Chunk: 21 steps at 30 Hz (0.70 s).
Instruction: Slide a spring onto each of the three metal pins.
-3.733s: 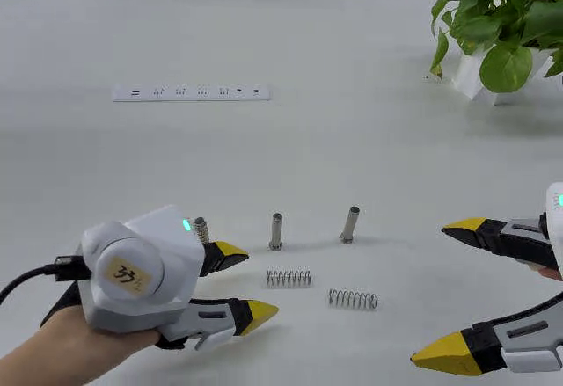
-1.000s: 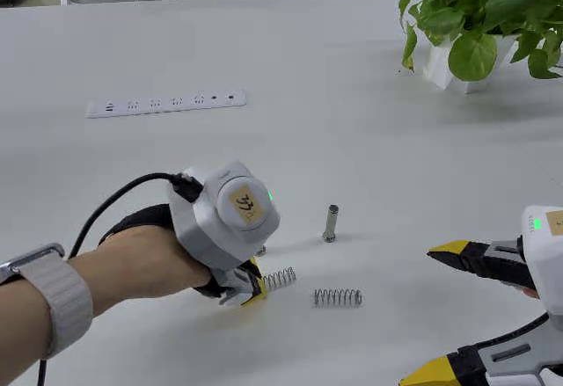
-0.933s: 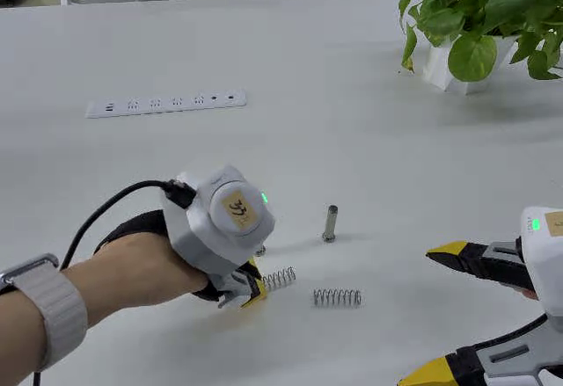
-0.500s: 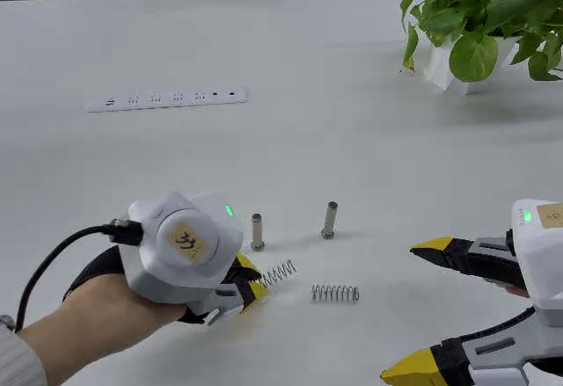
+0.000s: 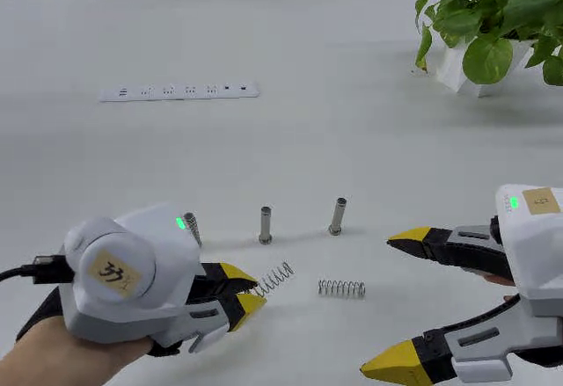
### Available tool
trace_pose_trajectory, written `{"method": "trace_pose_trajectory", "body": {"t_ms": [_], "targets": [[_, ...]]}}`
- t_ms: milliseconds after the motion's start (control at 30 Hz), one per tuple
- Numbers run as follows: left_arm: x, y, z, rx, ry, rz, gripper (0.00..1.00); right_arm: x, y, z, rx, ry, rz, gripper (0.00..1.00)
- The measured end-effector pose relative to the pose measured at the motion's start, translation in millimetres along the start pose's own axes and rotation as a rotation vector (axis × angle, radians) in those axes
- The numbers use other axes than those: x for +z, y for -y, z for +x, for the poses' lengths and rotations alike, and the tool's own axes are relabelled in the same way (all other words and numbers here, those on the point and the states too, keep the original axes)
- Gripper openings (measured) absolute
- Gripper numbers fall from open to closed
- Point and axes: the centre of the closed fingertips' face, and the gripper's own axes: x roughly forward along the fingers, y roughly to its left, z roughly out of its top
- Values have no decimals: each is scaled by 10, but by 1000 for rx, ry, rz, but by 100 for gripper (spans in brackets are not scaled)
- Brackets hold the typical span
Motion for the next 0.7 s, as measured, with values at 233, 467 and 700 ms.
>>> {"method": "trace_pose_trajectory", "body": {"t_ms": [233,467,700], "targets": [[-36,126,-119,-2,36,-22,6,139,-150,58,60,22,-10,83],[-45,233,-181,-42,61,-22,6,240,-294,156,121,21,-27,75],[-27,293,-227,-78,69,16,6,329,-398,229,165,6,-67,68]]}}
